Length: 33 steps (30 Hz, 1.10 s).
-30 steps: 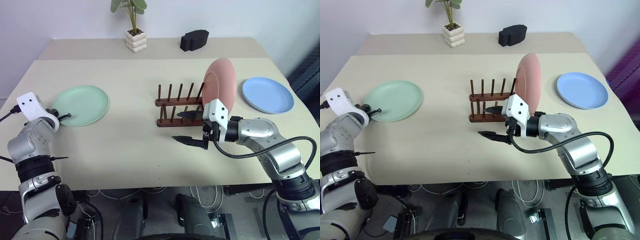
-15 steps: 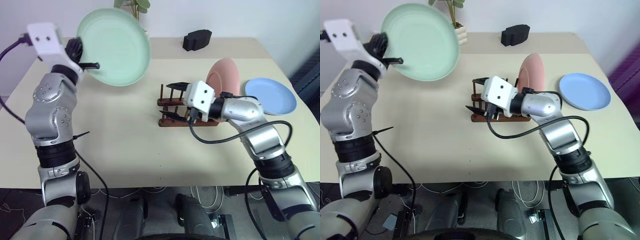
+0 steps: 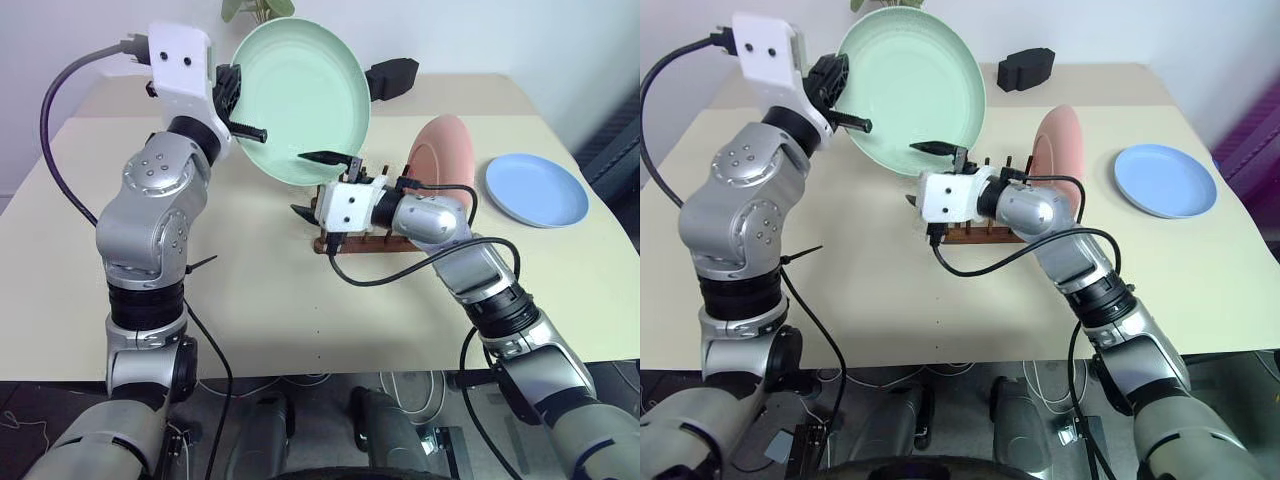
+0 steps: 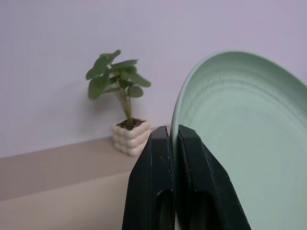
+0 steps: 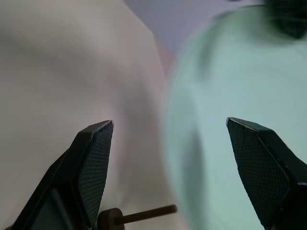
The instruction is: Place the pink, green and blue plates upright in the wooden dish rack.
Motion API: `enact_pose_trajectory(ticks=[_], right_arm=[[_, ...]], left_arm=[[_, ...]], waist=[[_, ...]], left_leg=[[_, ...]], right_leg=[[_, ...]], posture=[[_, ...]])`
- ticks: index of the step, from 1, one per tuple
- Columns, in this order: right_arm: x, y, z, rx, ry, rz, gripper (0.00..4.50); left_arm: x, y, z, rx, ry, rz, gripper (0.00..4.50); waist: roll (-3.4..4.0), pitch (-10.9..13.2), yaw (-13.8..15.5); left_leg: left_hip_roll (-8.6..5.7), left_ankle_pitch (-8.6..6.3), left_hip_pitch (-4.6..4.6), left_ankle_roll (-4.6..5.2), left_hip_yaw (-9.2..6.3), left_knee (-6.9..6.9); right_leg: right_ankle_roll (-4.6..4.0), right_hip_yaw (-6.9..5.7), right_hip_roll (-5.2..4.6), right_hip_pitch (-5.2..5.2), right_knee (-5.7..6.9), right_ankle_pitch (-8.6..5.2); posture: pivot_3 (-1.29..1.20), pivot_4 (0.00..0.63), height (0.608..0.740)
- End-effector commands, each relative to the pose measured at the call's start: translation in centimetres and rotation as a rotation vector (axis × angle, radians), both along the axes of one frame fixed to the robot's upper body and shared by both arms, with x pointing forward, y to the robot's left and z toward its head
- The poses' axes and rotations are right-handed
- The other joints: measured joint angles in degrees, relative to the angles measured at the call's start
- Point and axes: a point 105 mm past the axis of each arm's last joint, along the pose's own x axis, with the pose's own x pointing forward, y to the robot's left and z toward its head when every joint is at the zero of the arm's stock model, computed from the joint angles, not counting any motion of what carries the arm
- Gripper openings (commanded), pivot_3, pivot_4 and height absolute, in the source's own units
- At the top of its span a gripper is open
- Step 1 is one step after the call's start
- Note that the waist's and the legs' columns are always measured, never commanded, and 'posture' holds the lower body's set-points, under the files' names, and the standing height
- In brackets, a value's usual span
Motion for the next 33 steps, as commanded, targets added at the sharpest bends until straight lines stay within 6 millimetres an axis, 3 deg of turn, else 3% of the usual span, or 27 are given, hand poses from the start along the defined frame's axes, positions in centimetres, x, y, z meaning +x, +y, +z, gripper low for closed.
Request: enact_pose_trajectory(ticks=[1,3,7,8,13,17,21,23,25,28,33], right_arm=[[-0.2,0.3,0.7,0.009,-0.058,0.013,3.3],[-0.2,0.3,0.5,0.014,-0.055,0.011,2.53],[-0.2,0.3,0.5,0.023,-0.065,0.008,0.36],[-0.2,0.3,0.6,0.024,-0.068,0.007,0.07],[0.0,0.2,0.7,0.018,-0.093,-0.004,0.07],[0.1,0.0,0.8,0.019,-0.115,-0.013,0.0],[0.1,0.0,0.9,0.02,-0.122,-0.01,0.0],[0.1,-0.1,1.2,0.026,-0.131,-0.005,0.0],[0.0,-0.1,1.6,0.043,-0.14,-0.002,0.0],[-0.3,-0.3,3.3,0.145,-0.111,0.018,0.0],[-1.7,-1.1,7.1,0.363,0.0,0.104,0.0]], left_arm=[[-1.3,-0.2,2.1,-0.017,-0.071,-0.024,0.0],[-1.4,-0.2,1.9,-0.008,-0.063,-0.022,0.0],[-1.4,-0.1,1.8,-0.022,-0.052,-0.023,0.0],[-1.4,-0.1,1.8,-0.026,-0.051,-0.024,0.0],[-1.4,0.0,1.8,-0.074,-0.047,-0.05,0.0],[-1.7,0.2,2.2,-0.153,-0.069,-0.085,1.38],[-2.0,1.2,3.1,-0.225,-0.113,-0.08,3.48],[-2.6,3.0,4.6,-0.309,-0.193,-0.058,4.45],[-3.1,5.3,5.7,-0.343,-0.262,0.01,4.45],[-3.1,8.3,5.7,-0.357,-0.281,0.096,4.45],[-3.4,10.4,3.9,-0.242,-0.252,0.106,4.45]], waist=[[0.0,0.0,-0.02],[0.0,0.0,-0.04],[0.0,0.0,-0.06],[0.01,0.0,-0.07],[0.01,0.01,0.03],[0.0,0.02,0.0],[0.0,0.02,-0.09],[0.01,0.02,-0.1],[0.0,0.02,-0.15],[0.0,0.02,-0.2],[0.01,0.03,0.05]], left_leg=[[0.0,0.0,0.0,0.0,0.0,0.0],[0.0,0.0,0.0,0.0,-0.01,0.0],[0.0,0.0,0.01,-0.01,-0.02,0.0],[0.0,0.01,0.01,-0.01,-0.02,0.0],[-0.01,0.01,0.01,-0.02,-0.02,0.0],[0.0,0.02,0.01,-0.03,-0.03,0.0],[0.0,0.02,0.01,-0.04,-0.03,0.0],[0.01,0.02,0.01,-0.04,-0.03,-0.01],[0.01,0.02,0.01,-0.04,-0.03,-0.01],[0.01,0.03,0.03,-0.04,-0.02,-0.03],[0.01,0.03,0.03,-0.05,-0.02,-0.03]], right_leg=[[0.0,0.0,0.0,0.0,0.0,0.0],[0.0,0.0,0.0,0.0,0.01,0.0],[0.0,0.0,0.01,0.0,0.01,0.0],[0.0,-0.01,0.01,0.0,0.02,0.0],[0.0,0.0,0.01,0.01,0.0,0.0],[0.0,0.0,0.01,0.01,0.0,0.0],[0.0,0.0,0.01,0.01,0.01,0.0],[0.0,0.0,0.03,0.0,0.01,0.0],[0.0,0.0,0.03,0.0,0.01,0.0],[0.0,0.0,0.03,0.0,0.01,0.0],[0.0,0.01,0.02,0.0,0.03,0.0]], posture=[[0.0,0.15,0.736],[0.0,0.15,0.736],[0.0,0.15,0.736],[0.0,0.15,0.736],[0.0,0.15,0.736],[0.0,0.15,0.736],[0.0,0.15,0.736],[0.0,0.15,0.736],[0.0,0.15,0.736],[0.0,0.15,0.736],[0.0,0.15,0.736]])
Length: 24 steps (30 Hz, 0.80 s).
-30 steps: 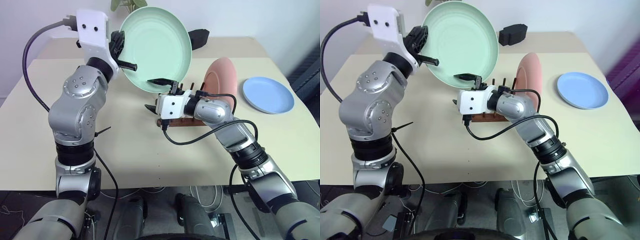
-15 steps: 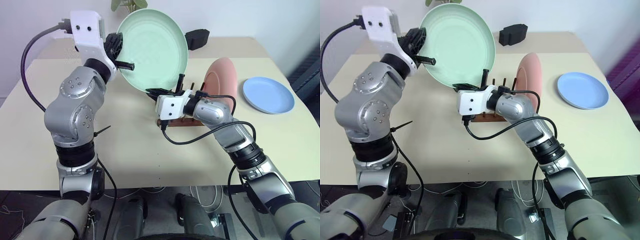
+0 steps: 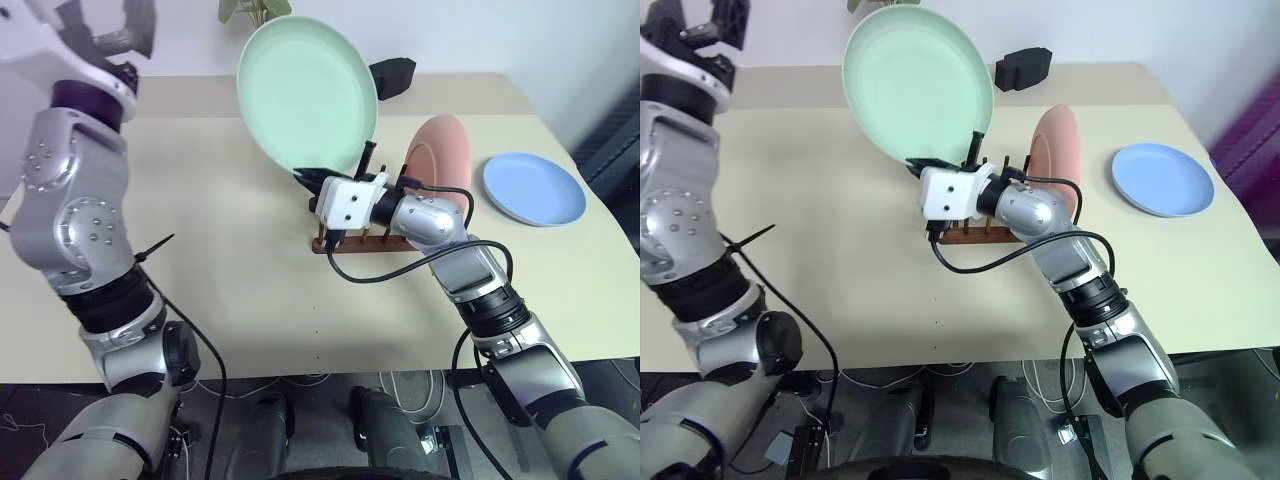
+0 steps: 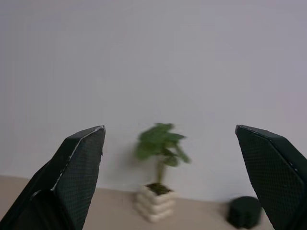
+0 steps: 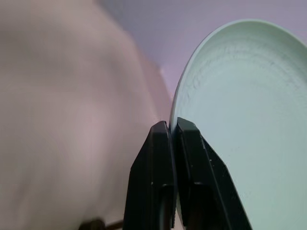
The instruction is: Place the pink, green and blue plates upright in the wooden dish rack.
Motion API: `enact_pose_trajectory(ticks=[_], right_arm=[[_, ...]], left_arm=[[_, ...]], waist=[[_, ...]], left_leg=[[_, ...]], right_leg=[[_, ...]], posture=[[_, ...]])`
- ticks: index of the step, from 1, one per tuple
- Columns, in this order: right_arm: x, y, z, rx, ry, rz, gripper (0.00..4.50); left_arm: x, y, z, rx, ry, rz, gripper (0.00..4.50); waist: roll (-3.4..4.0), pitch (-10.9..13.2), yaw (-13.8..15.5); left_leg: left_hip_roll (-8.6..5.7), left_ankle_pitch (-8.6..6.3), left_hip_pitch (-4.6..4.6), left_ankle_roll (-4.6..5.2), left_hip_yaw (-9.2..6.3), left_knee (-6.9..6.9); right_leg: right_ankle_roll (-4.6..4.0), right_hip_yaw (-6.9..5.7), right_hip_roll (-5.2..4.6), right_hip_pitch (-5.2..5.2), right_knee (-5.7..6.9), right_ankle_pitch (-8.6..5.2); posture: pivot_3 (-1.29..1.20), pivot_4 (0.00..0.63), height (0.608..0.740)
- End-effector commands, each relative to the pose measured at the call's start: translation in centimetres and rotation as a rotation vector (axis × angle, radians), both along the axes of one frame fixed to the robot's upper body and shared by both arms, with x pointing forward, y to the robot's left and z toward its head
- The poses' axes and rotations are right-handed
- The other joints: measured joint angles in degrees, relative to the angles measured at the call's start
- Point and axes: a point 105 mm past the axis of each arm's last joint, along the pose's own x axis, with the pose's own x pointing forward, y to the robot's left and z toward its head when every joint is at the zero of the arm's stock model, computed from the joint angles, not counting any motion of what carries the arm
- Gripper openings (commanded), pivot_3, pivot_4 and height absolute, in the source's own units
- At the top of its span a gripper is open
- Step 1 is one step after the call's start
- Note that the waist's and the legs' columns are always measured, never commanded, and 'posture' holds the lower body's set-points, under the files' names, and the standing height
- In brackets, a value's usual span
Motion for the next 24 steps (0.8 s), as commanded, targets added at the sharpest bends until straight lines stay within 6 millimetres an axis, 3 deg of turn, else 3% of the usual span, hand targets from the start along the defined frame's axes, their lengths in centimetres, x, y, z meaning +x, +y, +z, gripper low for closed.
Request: enact_pose_trajectory(ticks=[1,6,9,13,17,21,24], right_arm=[[-2.0,-0.6,5.1,0.19,0.002,0.099,0.0],[-3.9,-2.8,7.6,0.388,0.176,0.2,0.0],[-4.8,-4.3,8.2,0.526,0.343,0.259,0.0],[-6.0,-6.1,7.3,0.618,0.534,0.299,0.0],[-6.3,-7.4,6.7,0.748,0.687,0.33,0.0],[-6.0,-8.1,5.9,0.817,0.767,0.306,0.0],[-5.6,-8.7,5.4,0.868,0.81,0.29,0.0]], left_arm=[[-0.8,0.4,-0.3,0.063,-0.028,-0.041,4.45],[-1.1,-0.4,-4.2,0.211,0.065,-0.147,4.45],[-1.7,-2.6,-7.7,0.326,0.154,-0.304,4.45],[-4.1,-6.4,-12.1,0.439,0.282,-0.595,4.45],[-5.7,-9.3,-15.4,0.532,0.385,-0.764,4.45],[-6.6,-11.7,-17.7,0.598,0.438,-0.88,4.45],[-7.0,-12.7,-18.3,0.601,0.446,-0.939,4.45]], waist=[[0.0,0.0,0.2],[0.01,0.0,0.11],[0.01,0.0,0.07],[0.01,0.0,0.11],[0.08,0.03,0.1],[0.09,0.02,0.06],[0.1,0.03,0.06]], left_leg=[[0.0,0.0,0.0,0.0,-0.01,0.0],[0.04,0.0,0.0,0.0,-0.03,0.0],[0.12,-0.01,0.01,0.01,-0.03,-0.01],[0.23,-0.01,-0.01,0.01,-0.02,-0.03],[0.26,-0.02,0.0,0.02,-0.02,-0.04],[0.25,-0.01,0.01,0.03,0.02,-0.04],[0.24,-0.02,-0.01,0.05,0.09,-0.04]], right_leg=[[0.0,-0.01,0.0,0.01,-0.01,0.0],[-0.01,-0.01,-0.01,0.02,0.0,0.0],[-0.03,-0.01,0.0,0.02,0.0,0.0],[-0.25,0.0,-0.05,0.01,-0.02,-0.12],[-0.29,0.06,-0.09,0.0,-0.06,-0.15],[-0.29,0.08,-0.07,0.0,-0.07,-0.15],[-0.29,0.08,-0.04,-0.01,-0.08,-0.16]], posture=[[0.0,0.15,0.736],[0.0,0.15,0.736],[0.0,0.15,0.736],[0.0,0.15,0.736],[0.0,0.15,0.736],[0.0,0.15,0.736],[0.0,0.15,0.736]])
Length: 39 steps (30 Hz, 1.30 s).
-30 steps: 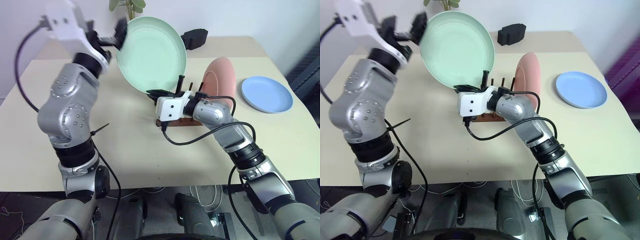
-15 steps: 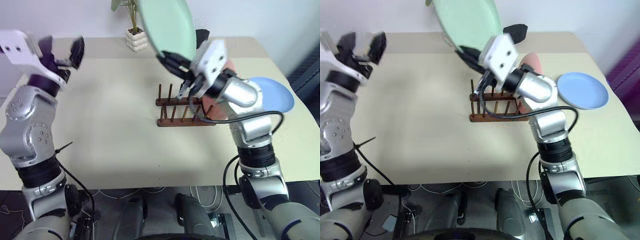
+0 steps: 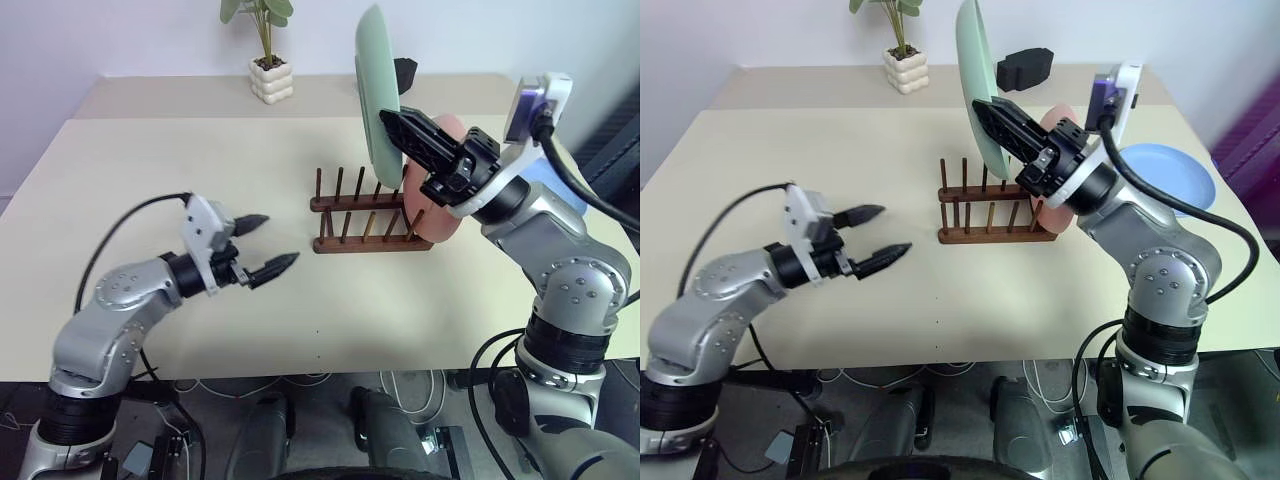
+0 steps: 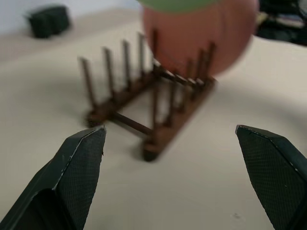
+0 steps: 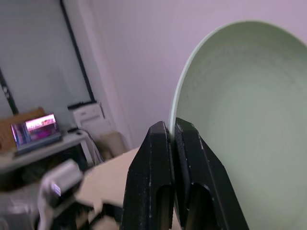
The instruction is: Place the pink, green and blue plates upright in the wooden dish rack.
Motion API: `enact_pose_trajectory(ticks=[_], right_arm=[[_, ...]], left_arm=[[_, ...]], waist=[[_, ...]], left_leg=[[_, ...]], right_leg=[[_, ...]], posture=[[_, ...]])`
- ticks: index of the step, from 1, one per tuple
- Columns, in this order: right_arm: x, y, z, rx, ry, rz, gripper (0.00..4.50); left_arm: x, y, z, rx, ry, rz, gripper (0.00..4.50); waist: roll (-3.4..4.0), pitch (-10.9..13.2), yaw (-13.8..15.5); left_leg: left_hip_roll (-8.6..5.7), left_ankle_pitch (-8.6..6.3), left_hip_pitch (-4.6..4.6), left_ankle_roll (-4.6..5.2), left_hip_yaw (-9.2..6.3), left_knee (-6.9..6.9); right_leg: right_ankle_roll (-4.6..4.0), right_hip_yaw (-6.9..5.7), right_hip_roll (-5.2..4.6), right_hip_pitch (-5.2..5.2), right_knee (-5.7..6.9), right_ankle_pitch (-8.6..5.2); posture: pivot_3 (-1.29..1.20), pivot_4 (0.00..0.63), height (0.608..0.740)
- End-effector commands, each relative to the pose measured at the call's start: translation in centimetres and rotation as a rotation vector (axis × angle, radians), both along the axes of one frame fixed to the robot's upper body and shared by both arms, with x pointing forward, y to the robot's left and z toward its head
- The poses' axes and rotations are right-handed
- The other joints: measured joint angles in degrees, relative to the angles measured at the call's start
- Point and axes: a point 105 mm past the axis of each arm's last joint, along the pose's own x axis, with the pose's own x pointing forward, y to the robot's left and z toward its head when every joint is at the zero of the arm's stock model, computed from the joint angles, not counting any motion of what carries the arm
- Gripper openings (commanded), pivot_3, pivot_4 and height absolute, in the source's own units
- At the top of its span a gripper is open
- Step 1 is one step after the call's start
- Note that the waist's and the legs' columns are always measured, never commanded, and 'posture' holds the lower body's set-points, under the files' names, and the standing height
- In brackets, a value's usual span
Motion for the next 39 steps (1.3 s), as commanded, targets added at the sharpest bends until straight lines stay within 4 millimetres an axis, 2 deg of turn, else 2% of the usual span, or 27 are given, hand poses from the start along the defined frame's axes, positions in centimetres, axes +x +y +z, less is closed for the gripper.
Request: enact_pose_trajectory(ticks=[1,4,8,24,39], right_arm=[[-0.4,-0.7,0.8,0.058,0.003,0.0,0.0],[0.0,-1.2,0.5,0.108,0.055,0.008,0.0],[0.2,-1.3,0.2,0.112,0.079,0.019,0.0],[1.8,-1.4,-1.0,0.127,0.163,0.007,0.0],[3.2,-2.0,-2.3,0.163,0.278,-0.044,0.0]], left_arm=[[-0.8,-1.3,0.3,0.004,-0.033,-0.075,4.45],[-1.3,-2.7,-0.5,-0.017,-0.006,-0.126,4.45],[-1.3,-3.4,-0.9,-0.029,0.008,-0.132,4.45],[-1.2,-3.3,-1.6,-0.055,0.022,-0.114,4.45],[-1.3,-3.8,-0.6,-0.077,-0.01,-0.117,4.45]], waist=[[0.0,0.0,0.0],[0.01,0.0,-0.01],[0.01,0.0,0.0],[0.03,0.01,-0.01],[0.03,0.01,0.02]], left_leg=[[0.0,0.0,-0.01,0.0,0.0,0.0],[0.01,0.0,0.0,0.01,0.0,0.0],[0.0,0.0,-0.01,0.01,0.0,0.0],[0.01,0.0,-0.01,0.02,-0.01,0.0],[0.01,-0.01,-0.02,0.03,-0.01,0.01]], right_leg=[[0.0,0.0,0.01,0.0,-0.01,0.0],[0.0,0.0,0.01,0.0,-0.01,0.0],[0.01,0.0,0.02,0.0,-0.02,0.0],[0.01,0.0,0.03,0.0,-0.03,-0.01],[0.01,0.0,0.03,0.0,-0.05,-0.01]], posture=[[0.0,0.15,0.736],[0.0,0.15,0.736],[0.0,0.15,0.736],[0.0,0.15,0.736],[0.0,0.15,0.736]])
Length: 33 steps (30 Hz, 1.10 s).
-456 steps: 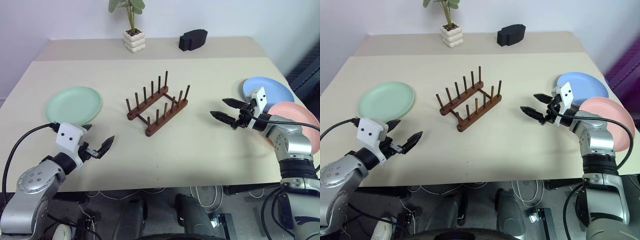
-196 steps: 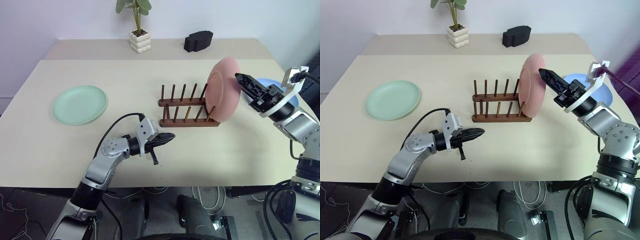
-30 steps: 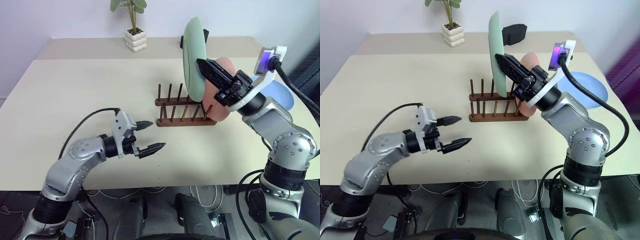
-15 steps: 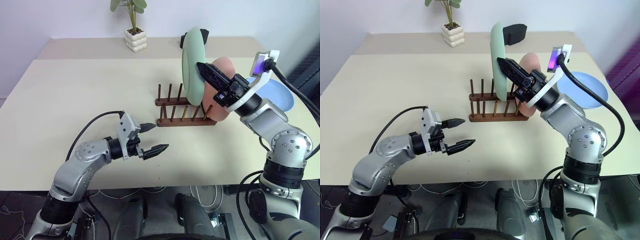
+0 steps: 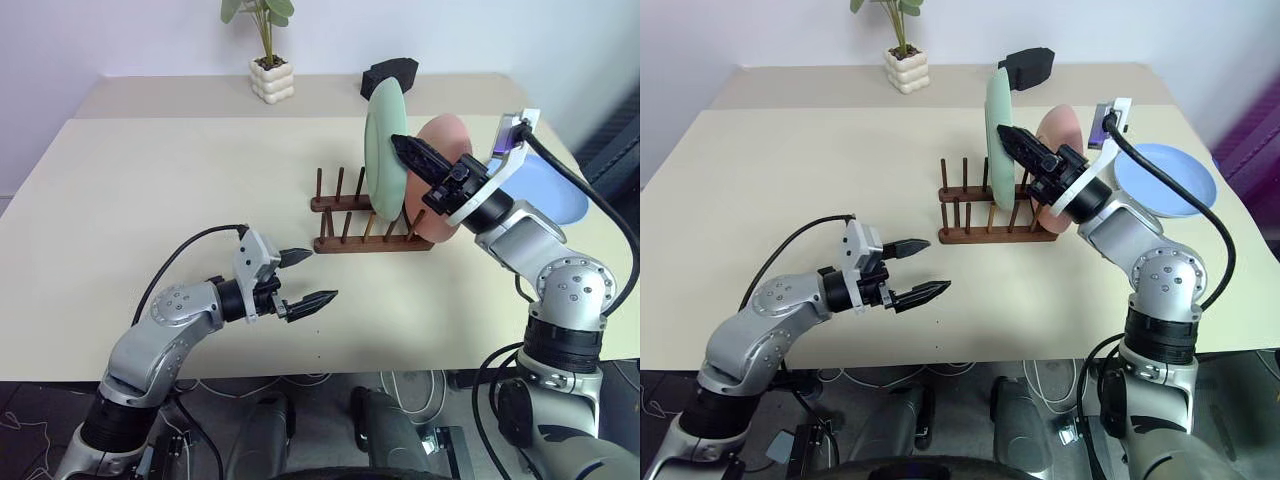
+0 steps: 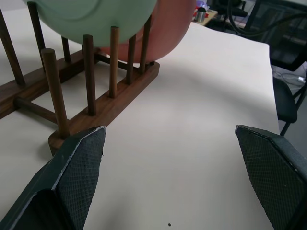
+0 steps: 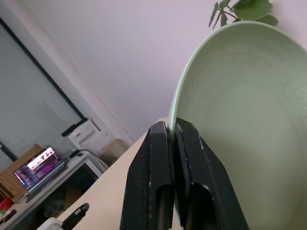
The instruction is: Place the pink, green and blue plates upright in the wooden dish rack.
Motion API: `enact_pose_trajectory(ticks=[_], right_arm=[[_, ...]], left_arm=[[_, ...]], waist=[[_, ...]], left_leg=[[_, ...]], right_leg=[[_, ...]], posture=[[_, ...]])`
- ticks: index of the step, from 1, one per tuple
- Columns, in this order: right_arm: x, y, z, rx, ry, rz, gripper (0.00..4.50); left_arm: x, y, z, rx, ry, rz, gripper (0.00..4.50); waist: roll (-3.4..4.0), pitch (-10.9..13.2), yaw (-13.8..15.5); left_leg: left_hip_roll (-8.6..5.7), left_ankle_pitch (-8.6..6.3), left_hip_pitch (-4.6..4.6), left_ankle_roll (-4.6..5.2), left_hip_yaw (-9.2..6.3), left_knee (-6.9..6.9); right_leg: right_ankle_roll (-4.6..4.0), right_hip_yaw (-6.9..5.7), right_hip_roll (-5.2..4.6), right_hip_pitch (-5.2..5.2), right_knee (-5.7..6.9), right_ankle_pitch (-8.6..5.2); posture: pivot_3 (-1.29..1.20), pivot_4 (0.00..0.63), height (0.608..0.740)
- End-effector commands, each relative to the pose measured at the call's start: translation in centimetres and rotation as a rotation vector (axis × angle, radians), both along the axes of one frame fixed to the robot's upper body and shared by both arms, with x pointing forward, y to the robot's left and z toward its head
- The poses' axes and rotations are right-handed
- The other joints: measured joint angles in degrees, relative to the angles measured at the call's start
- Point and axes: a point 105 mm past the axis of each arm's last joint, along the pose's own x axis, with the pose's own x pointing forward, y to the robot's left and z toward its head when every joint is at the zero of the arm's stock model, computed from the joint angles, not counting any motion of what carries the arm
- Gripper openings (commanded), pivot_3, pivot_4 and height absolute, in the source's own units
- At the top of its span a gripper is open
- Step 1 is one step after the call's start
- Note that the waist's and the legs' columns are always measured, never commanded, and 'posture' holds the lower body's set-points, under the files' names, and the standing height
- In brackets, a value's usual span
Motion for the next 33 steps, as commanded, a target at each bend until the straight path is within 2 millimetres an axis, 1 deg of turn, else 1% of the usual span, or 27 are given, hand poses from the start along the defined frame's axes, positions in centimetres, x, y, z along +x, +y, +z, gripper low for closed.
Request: enact_pose_trajectory(ticks=[1,9,12,14,17,19,20,24,33], right_arm=[[0.1,-0.3,0.7,0.026,-0.006,-0.01,0.0],[0.0,-0.3,0.3,0.031,0.018,-0.008,0.0],[0.1,-0.4,0.3,0.038,0.023,-0.011,0.87],[0.1,-0.5,0.3,0.041,0.024,-0.014,1.77],[0.2,-0.6,0.3,0.038,0.022,-0.024,3.35],[0.2,-0.7,0.3,0.034,0.021,-0.029,4.29],[0.2,-0.7,0.3,0.031,0.018,-0.031,4.41],[0.2,-0.7,0.5,0.022,0.005,-0.036,4.41],[-0.2,-0.9,2.4,-0.031,-0.087,-0.055,4.41]], left_arm=[[-0.2,-0.4,1.6,-0.02,-0.068,-0.016,4.45],[-0.2,-0.6,1.7,-0.026,-0.071,-0.014,4.45],[-0.1,-0.6,1.8,-0.029,-0.071,-0.011,4.5],[-0.1,-0.6,1.8,-0.031,-0.069,-0.01,4.5],[-0.1,-0.6,1.8,-0.031,-0.067,-0.008,4.5],[-0.2,-0.6,1.8,-0.031,-0.066,-0.007,4.5],[-0.2,-0.5,1.7,-0.031,-0.064,-0.007,4.5],[-0.2,-0.5,1.7,-0.03,-0.061,-0.007,4.5],[-0.2,-0.6,1.6,-0.031,-0.059,-0.012,4.5]], waist=[[0.0,0.0,-0.01],[0.0,0.0,-0.03],[0.01,0.0,-0.02],[0.01,0.0,-0.03],[0.02,0.0,-0.04],[0.02,0.0,-0.03],[0.02,0.0,-0.02],[0.02,0.0,-0.03],[0.02,0.01,-0.02]], left_leg=[[0.0,0.0,0.0,0.0,0.0,0.0],[0.0,0.0,0.0,0.0,0.0,0.0],[0.0,0.0,0.0,0.0,0.0,0.0],[0.0,0.0,0.0,0.0,0.0,0.0],[0.0,0.0,0.0,0.01,0.0,0.0],[0.0,-0.01,0.0,0.01,0.0,0.0],[0.0,-0.01,0.0,0.01,0.0,0.0],[0.0,-0.01,0.0,0.01,0.0,0.0],[0.0,-0.01,-0.01,0.01,0.0,0.0]], right_leg=[[0.0,0.0,0.0,0.0,0.0,0.0],[0.0,0.0,0.0,0.0,0.0,0.0],[0.0,0.0,0.0,0.0,0.0,0.0],[0.0,0.0,0.0,0.0,0.0,0.0],[0.0,0.0,0.0,0.0,-0.01,0.0],[0.0,0.0,0.0,0.0,-0.01,-0.01],[0.0,0.0,0.0,0.0,-0.01,0.0],[0.0,0.0,0.0,0.0,-0.02,-0.01],[0.0,0.0,0.0,0.0,-0.03,-0.01]], posture=[[0.0,0.15,0.736],[0.0,0.15,0.736],[0.0,0.15,0.736],[0.0,0.15,0.736],[0.0,0.15,0.736],[0.0,0.15,0.736],[0.0,0.15,0.736],[0.0,0.15,0.736],[0.0,0.15,0.736]])
